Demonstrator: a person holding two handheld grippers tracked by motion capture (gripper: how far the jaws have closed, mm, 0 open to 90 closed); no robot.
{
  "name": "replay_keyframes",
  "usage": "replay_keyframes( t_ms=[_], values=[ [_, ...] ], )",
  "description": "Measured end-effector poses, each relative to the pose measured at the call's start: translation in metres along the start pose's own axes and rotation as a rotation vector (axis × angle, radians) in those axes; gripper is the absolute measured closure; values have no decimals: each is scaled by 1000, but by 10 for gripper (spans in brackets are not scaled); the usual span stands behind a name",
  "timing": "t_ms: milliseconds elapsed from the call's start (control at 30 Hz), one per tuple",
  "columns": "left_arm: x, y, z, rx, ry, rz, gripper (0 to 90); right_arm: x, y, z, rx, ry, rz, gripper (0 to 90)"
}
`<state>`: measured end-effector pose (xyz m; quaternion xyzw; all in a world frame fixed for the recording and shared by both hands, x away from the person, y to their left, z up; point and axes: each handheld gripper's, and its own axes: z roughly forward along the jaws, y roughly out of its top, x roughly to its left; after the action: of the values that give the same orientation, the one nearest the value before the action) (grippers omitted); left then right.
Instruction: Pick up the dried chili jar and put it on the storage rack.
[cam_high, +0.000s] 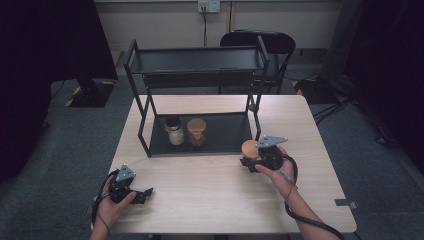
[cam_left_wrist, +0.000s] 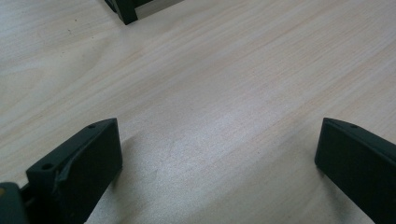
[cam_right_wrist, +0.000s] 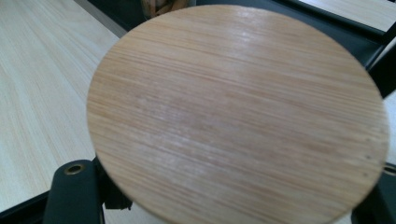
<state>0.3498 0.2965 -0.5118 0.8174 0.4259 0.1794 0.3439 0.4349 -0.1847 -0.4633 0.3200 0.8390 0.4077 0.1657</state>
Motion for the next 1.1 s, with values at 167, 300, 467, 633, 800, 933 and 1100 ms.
replay_keyframes(
  t_ms=[167,300,467,633,800,933,1100],
  values=[
    [0,0,0,0,0,0,2,0,3,4,-2,-2,1,253],
    [0,0,0,0,0,0,2,1,5,6,-2,-4,3,253],
    [0,0,0,0,0,0,2,1,8,9,0,-5,-1,253],
    [0,0,0,0,0,0,2,1,10,12,3,-4,-1,253],
    [0,0,0,0,0,0,2,0,13,14,-1,-3,2,253],
    [0,0,0,0,0,0,2,0,16,17,-1,-2,3,253],
    [0,0,0,0,0,0,2,0,19,19,-5,-7,6,253]
  ],
)
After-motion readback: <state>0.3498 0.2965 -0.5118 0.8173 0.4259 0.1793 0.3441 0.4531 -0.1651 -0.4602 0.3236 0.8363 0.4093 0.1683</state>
